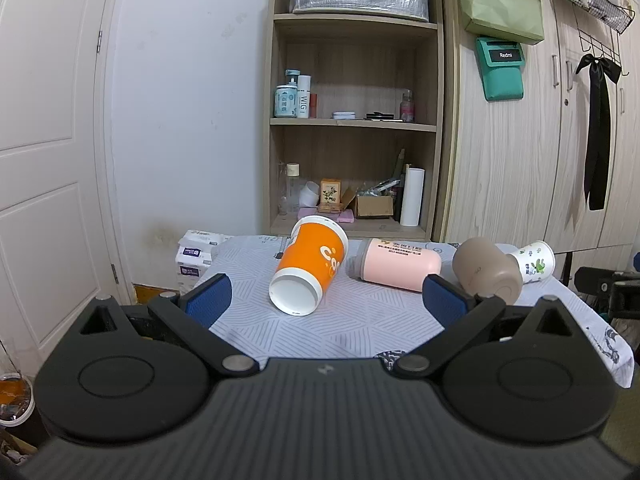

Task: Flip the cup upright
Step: 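Move the right tool down to the pink tumbler and close around it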

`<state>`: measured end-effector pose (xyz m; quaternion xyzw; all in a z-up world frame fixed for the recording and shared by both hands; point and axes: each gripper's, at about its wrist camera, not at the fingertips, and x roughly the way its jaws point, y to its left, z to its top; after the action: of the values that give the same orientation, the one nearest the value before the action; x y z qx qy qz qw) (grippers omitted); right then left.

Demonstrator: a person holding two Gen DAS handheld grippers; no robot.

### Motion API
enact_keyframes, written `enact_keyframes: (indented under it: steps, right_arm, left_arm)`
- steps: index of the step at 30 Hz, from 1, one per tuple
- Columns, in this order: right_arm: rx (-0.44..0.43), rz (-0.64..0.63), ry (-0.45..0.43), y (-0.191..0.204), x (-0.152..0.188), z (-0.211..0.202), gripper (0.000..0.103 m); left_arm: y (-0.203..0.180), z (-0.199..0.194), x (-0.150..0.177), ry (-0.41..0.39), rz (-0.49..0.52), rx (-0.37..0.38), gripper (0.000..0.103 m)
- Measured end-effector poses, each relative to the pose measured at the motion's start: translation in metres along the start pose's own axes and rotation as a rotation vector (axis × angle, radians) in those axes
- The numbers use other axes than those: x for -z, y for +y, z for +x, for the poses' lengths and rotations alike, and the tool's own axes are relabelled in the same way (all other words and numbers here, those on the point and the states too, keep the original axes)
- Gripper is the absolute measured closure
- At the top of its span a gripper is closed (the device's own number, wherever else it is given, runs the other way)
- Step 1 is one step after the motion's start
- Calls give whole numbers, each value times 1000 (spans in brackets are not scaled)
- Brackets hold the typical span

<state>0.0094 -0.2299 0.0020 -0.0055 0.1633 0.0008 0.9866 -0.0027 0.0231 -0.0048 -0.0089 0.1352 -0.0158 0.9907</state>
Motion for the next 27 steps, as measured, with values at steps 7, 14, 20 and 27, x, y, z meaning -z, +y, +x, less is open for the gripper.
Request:
enact_keyframes:
  steps: [7, 14, 20, 27]
  right_arm:
    - [-2, -1, 4, -1, 1, 0, 0]
    - [-163, -51, -4, -3, -9, 5, 0]
    - [-387, -113, 3, -2, -31, 38, 0]
    - [-489, -423, 33, 31, -44, 94, 0]
  left_arm:
    - [0, 0, 0, 9, 1, -3, 0]
    - [7, 17, -9, 106, -63, -9, 0]
    - [25, 44, -21, 176, -245, 31, 0]
    - [29, 89, -23, 237, -386, 116, 1]
